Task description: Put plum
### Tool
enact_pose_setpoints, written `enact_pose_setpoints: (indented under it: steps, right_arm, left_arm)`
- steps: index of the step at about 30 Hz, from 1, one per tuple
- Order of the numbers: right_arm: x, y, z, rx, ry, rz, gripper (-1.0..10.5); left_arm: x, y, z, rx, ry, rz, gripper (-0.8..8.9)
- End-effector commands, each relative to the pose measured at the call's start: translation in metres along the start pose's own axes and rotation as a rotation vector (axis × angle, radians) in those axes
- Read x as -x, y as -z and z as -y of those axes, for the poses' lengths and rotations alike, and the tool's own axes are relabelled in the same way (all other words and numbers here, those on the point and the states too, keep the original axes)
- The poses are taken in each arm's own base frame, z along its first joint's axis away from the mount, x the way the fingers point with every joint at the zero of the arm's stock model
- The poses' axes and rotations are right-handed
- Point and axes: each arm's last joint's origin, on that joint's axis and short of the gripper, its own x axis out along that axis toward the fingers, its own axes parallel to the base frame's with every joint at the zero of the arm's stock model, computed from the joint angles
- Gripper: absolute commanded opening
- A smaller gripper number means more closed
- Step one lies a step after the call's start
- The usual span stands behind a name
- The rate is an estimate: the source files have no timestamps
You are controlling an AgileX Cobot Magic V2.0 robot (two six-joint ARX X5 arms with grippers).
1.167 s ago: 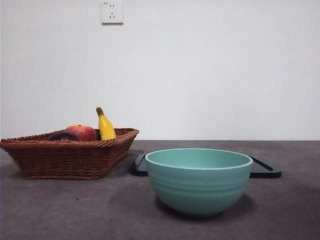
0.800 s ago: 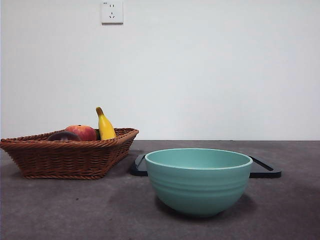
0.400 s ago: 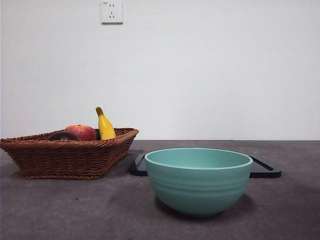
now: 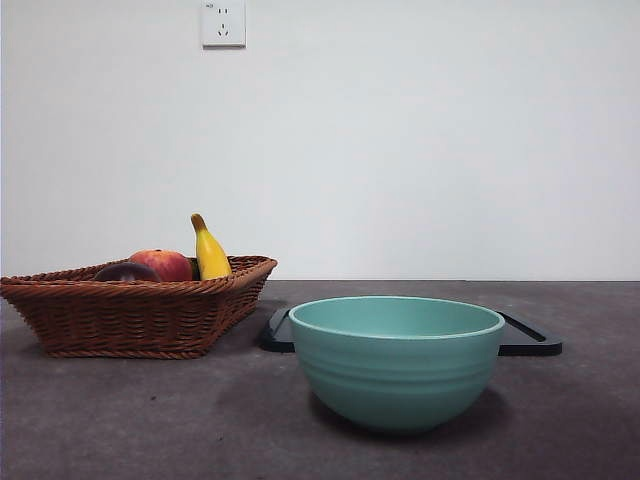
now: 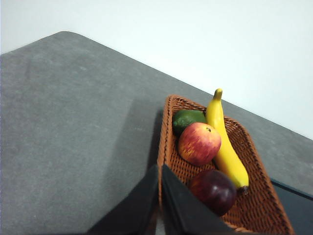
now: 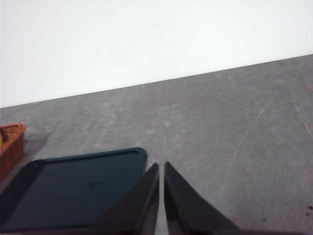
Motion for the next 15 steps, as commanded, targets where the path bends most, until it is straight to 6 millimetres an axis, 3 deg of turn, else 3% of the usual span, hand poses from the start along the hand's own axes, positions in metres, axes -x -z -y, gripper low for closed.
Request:
enact_pose_setpoints:
  steps: [1,8,15]
  right_arm:
    - [0.004,-0.02,-0.006,-0.005,-0.012,0.012,0.1]
    - [0.004,-0.064,-0.019,0.069,-0.082,-0.131,0.1]
    - [-0.01,-0.098,-0.033,0.116,-0.236,-0.35,0.1]
  left_arm:
    - [0.003,-0.017,0.008,0.004,0.025,0.005,0.09]
    - [-0.001,-0.051,0.026,-0.068,0.113,-0.122,0.09]
    - [-0.01,-0.079,0.044,-0.15,0.282,-0.31,0.09]
